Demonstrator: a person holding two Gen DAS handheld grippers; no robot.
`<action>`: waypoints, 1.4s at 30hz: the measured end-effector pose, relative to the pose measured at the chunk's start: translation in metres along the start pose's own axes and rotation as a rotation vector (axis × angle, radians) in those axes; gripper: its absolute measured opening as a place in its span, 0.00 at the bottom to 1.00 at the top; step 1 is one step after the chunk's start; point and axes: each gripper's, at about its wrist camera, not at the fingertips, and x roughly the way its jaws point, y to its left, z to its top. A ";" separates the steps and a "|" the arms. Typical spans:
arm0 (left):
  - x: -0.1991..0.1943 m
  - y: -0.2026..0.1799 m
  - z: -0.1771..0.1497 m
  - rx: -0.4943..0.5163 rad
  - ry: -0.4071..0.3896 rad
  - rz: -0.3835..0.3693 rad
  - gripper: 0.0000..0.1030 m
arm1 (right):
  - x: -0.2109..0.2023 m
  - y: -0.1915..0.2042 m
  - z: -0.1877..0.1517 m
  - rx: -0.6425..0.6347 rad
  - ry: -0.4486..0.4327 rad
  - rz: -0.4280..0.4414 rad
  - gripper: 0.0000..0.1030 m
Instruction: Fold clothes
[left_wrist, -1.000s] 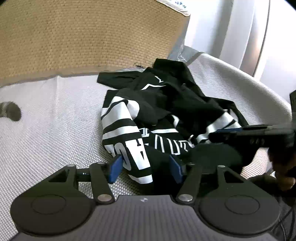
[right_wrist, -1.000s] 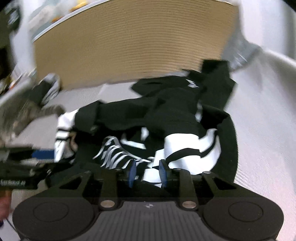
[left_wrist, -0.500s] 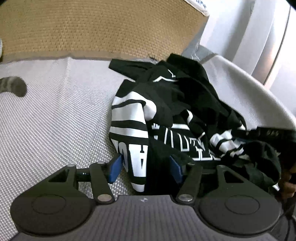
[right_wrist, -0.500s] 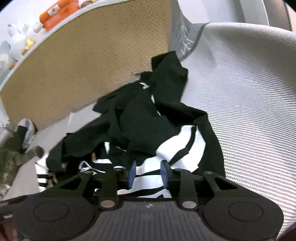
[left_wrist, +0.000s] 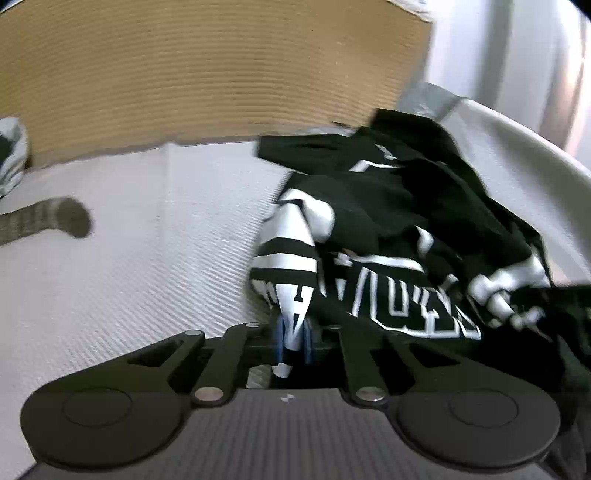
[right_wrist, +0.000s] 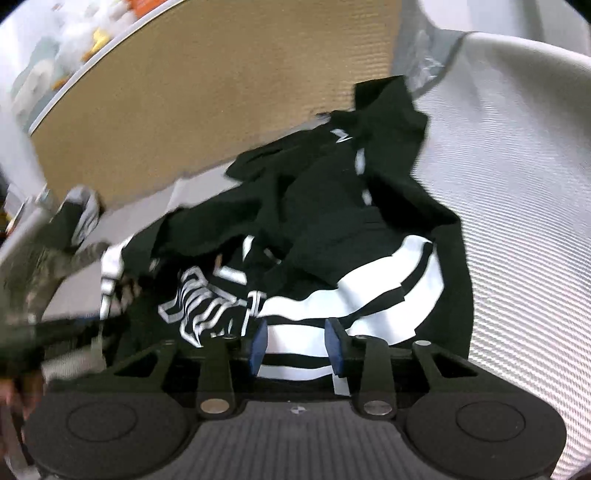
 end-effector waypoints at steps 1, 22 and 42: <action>0.001 0.004 0.002 -0.001 0.000 0.009 0.11 | 0.002 0.003 -0.001 -0.020 0.015 0.001 0.37; 0.022 0.034 0.036 0.022 -0.025 0.076 0.11 | 0.024 0.050 -0.024 -0.392 0.167 0.065 0.42; -0.035 0.049 -0.013 -0.403 0.072 -0.026 0.25 | 0.028 0.051 -0.024 -0.383 0.168 0.056 0.42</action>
